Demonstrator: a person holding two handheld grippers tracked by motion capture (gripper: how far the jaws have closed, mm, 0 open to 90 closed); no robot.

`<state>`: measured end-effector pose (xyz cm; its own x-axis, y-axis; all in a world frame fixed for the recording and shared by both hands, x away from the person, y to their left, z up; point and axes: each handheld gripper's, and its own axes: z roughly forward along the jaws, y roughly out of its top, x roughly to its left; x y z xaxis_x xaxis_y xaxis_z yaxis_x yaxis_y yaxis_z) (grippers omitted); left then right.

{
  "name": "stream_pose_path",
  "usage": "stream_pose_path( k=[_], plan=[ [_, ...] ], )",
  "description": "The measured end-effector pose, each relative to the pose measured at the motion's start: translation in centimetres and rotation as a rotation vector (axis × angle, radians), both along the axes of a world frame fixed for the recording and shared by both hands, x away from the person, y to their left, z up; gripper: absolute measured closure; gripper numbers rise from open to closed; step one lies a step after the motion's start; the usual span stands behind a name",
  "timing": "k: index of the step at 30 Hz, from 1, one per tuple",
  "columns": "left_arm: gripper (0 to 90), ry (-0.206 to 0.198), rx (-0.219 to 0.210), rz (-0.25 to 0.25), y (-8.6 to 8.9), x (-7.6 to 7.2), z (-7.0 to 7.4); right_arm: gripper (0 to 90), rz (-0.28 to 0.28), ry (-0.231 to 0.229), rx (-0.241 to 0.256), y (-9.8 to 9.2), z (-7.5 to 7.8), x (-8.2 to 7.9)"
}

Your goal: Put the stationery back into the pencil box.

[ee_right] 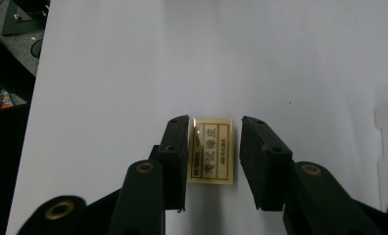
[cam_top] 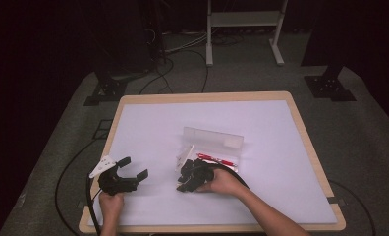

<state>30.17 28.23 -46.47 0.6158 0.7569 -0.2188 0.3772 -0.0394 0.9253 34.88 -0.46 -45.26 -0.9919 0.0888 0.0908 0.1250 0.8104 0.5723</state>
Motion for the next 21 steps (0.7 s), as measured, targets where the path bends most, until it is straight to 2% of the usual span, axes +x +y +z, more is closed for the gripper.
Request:
stream_pose_path(
  k=[21],
  plan=[
    [0.0, 0.002, -0.001, 0.001, -0.02, -0.01, 0.00, 67.0, 0.009, -0.005, 0.002, -0.08, 0.24, -0.03]
  ],
)
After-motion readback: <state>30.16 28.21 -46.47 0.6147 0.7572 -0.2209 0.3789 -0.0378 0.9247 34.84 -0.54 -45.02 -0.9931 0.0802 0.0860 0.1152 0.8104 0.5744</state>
